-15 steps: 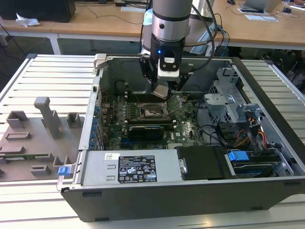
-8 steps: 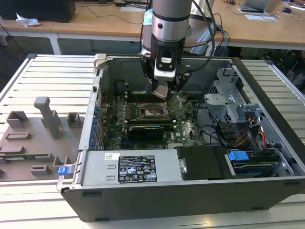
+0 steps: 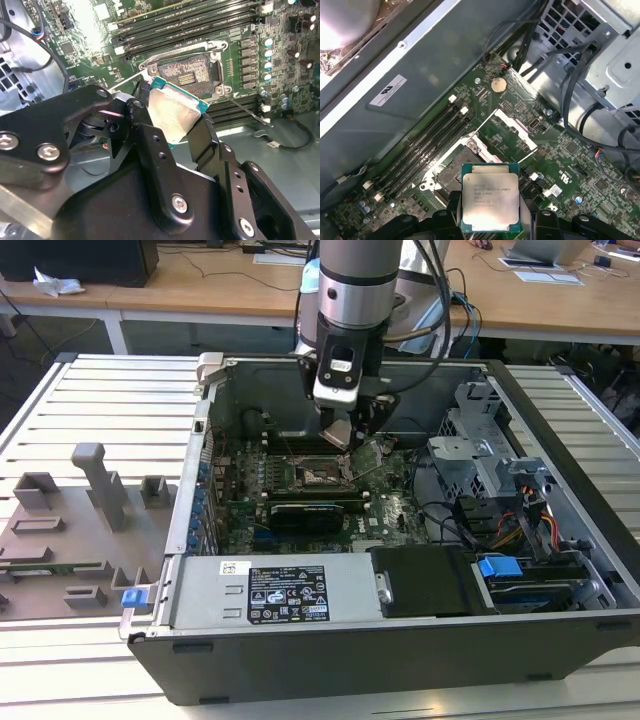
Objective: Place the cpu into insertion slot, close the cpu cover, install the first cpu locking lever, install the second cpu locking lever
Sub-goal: 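Place the cpu into insertion slot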
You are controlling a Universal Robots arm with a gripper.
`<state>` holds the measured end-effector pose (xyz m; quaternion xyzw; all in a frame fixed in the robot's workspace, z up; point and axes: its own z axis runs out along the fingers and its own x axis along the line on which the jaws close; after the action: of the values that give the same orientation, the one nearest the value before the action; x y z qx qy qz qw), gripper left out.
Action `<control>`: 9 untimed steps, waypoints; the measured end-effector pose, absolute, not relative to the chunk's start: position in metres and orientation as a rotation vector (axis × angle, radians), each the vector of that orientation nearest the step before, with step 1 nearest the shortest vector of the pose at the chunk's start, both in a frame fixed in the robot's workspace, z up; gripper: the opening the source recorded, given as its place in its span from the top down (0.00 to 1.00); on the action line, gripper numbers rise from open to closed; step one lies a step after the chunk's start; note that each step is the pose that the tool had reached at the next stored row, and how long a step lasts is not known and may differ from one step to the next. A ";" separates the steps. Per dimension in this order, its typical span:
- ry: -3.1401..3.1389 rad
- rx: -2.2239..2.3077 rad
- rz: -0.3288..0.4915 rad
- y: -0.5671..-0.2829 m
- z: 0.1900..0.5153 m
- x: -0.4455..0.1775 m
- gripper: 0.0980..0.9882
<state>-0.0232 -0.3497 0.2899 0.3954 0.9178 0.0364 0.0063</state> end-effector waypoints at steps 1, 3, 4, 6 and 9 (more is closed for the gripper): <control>2.866 1.251 0.114 -0.350 0.290 -0.023 0.50; 2.848 1.287 0.113 -0.350 0.290 -0.023 0.50; 2.843 1.298 0.113 -0.350 0.290 -0.023 0.50; 2.829 1.326 0.113 -0.350 0.290 -0.023 0.50; 2.805 1.374 0.112 -0.350 0.289 -0.023 0.50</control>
<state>-0.0232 -0.3497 0.2893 0.4397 0.8974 0.0359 0.0082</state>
